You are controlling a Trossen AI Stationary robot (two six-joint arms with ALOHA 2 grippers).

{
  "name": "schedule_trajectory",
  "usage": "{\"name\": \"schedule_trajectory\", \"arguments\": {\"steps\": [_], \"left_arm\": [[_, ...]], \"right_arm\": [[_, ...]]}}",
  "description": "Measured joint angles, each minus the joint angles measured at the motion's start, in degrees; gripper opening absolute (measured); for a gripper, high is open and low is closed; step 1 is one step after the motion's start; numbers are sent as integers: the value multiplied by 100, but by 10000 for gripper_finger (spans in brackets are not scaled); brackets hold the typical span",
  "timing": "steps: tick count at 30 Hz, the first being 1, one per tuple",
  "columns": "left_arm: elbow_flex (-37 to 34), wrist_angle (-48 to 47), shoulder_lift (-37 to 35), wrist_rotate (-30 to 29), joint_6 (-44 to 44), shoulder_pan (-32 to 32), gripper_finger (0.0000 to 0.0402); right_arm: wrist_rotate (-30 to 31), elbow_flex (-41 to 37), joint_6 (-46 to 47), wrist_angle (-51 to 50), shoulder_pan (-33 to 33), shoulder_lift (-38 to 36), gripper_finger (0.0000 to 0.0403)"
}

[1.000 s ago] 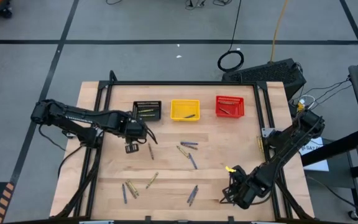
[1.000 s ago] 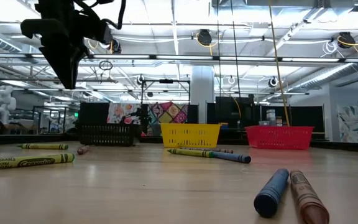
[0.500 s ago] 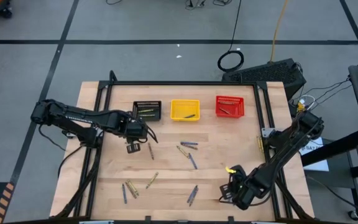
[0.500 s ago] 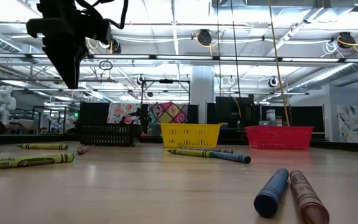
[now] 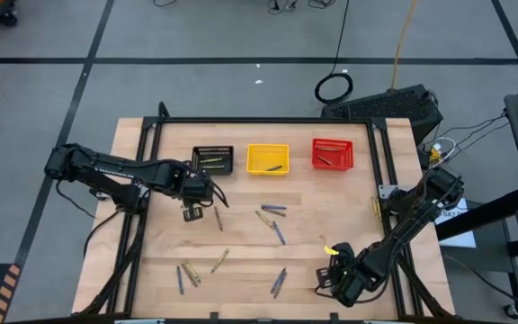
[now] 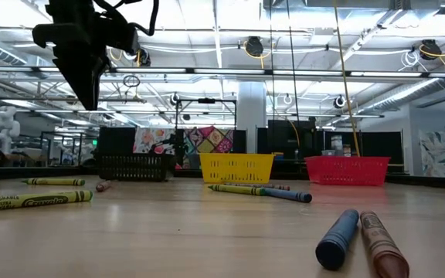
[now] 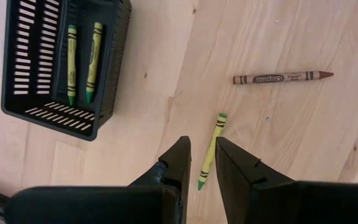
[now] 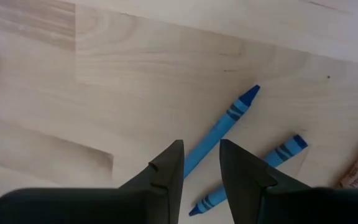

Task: Sort crayons
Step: Put the blue crayon into the yellow bin

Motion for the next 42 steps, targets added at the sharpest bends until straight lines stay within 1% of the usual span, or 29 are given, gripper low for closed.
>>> {"name": "schedule_trajectory", "arguments": {"steps": [9, 12, 15, 23, 34, 40, 42], "left_arm": [[0, 2, 0, -11, 2, 0, 68], [0, 2, 0, -11, 2, 0, 68], [0, 2, 0, -11, 2, 0, 68], [0, 7, 0, -13, -11, 0, 68], [0, 13, 0, -13, -15, 0, 68], [0, 14, 0, -13, -15, 0, 68], [0, 15, 0, -13, -15, 0, 68]], "right_arm": [[-17, 0, 231, -3, 4, 149, 91], [-178, 0, 235, 3, 4, 223, 91], [-181, 0, 233, 20, 7, 275, 91], [-294, 23, -100, -8, 3, 396, 88], [-227, 22, -576, -129, -101, 615, 50], [-168, 17, -671, -212, -116, 625, 11], [-81, 14, -667, -212, -116, 627, 5]]}}
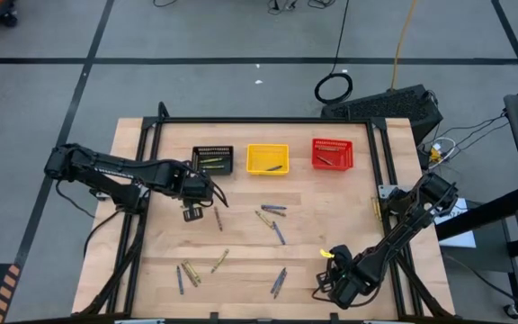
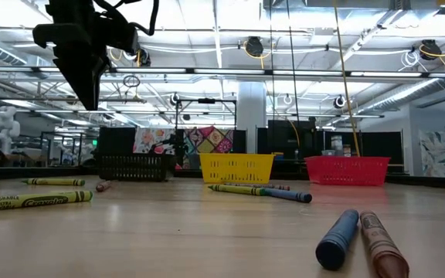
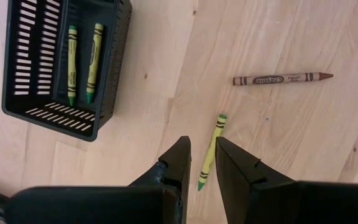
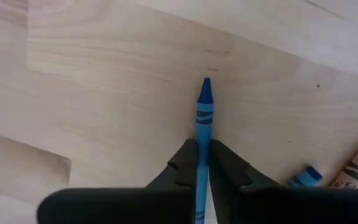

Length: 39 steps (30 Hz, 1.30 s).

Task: Sort crayons
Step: Put the blue crayon into the yellow bin

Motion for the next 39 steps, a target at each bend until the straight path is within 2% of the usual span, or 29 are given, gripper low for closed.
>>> {"name": "schedule_trajectory", "arguments": {"steps": [20, 27, 34, 39], "left_arm": [[0, 2, 0, 0, -17, 0, 68], [0, 4, 0, 0, -22, 0, 68], [0, 10, 0, 0, -26, 0, 68], [0, 46, 0, 0, -35, 0, 68]], "right_arm": [[599, -11, -215, -46, -2, -154, 1], [1680, -38, -365, -180, -51, -529, 0], [2009, -29, -1048, -231, -311, -746, 0], [2055, -25, -1868, -229, -668, -835, 0]]}}
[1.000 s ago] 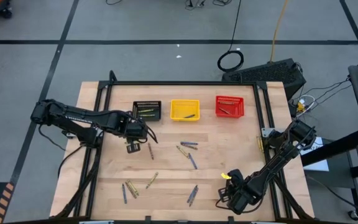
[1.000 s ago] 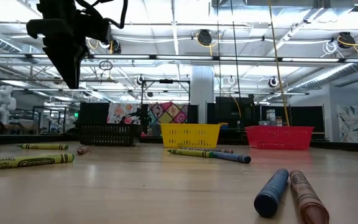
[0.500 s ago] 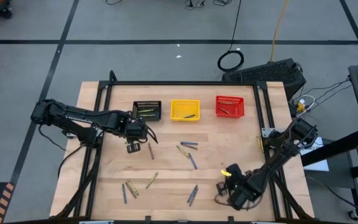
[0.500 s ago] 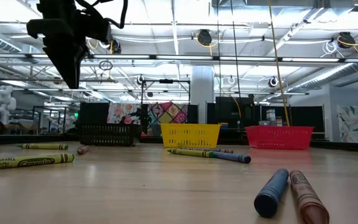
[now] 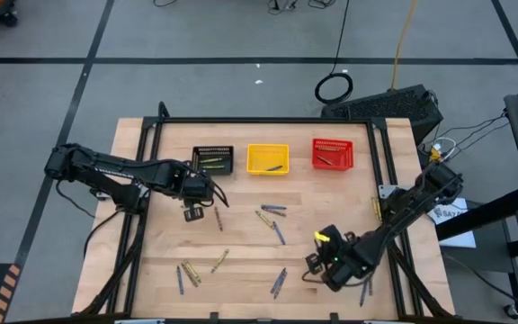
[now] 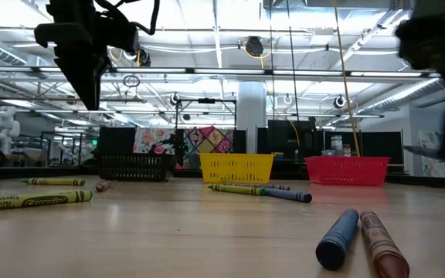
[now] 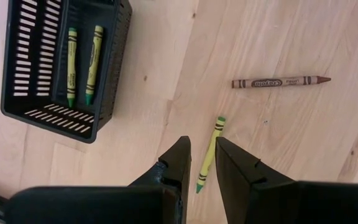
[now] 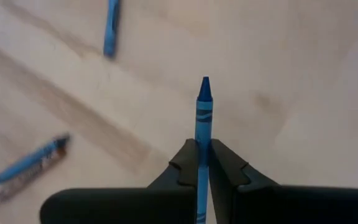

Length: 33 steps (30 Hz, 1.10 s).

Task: Sort crayons
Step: Put the blue crayon into the yellow bin

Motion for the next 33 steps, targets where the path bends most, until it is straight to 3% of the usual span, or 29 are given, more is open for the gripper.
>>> {"name": "schedule_trajectory", "arguments": {"steps": [19, 33], "left_arm": [[0, 111, 0, 0, -7, 2, 68], [2, 291, 0, 0, -11, 2, 68]], "right_arm": [[9, 9, -3751, 128, -1891, -577, 0], [-41, 13, -6119, 1435, -3147, -577, 0]]}}
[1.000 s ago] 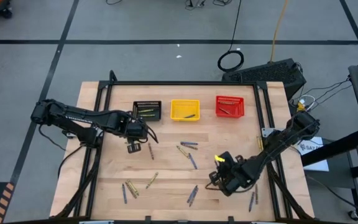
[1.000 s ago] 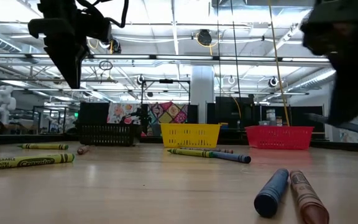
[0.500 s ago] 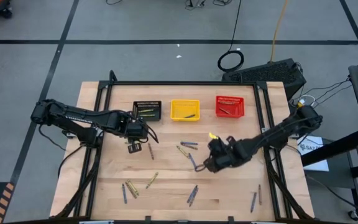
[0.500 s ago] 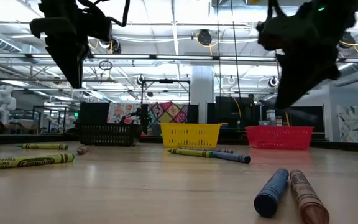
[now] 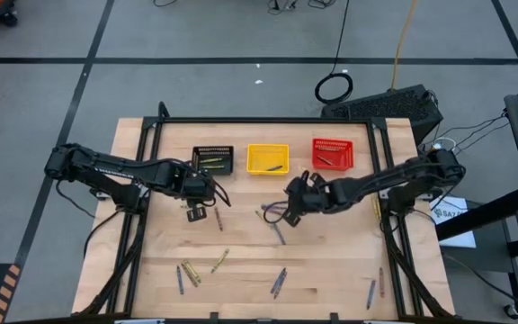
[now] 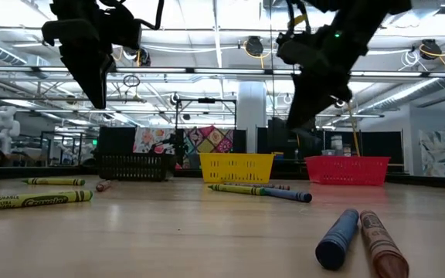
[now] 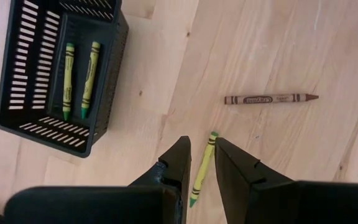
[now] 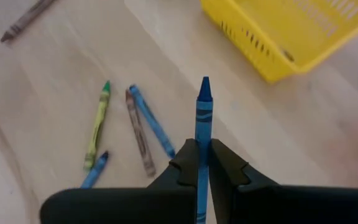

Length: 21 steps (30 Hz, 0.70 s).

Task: Sort crayons
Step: Put the blue crayon into the yellow bin

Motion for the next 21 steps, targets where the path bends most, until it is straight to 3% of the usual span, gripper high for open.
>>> {"name": "schedule_trajectory", "arguments": {"steps": [13, 21], "left_arm": [[0, 156, 0, 2, -142, 0, 68], [0, 155, 0, 2, -144, 0, 68]], "right_arm": [[-463, 0, -1430, 847, -1070, 0, 0], [-757, 2, -2848, 1704, -1861, 51, 0]]}}
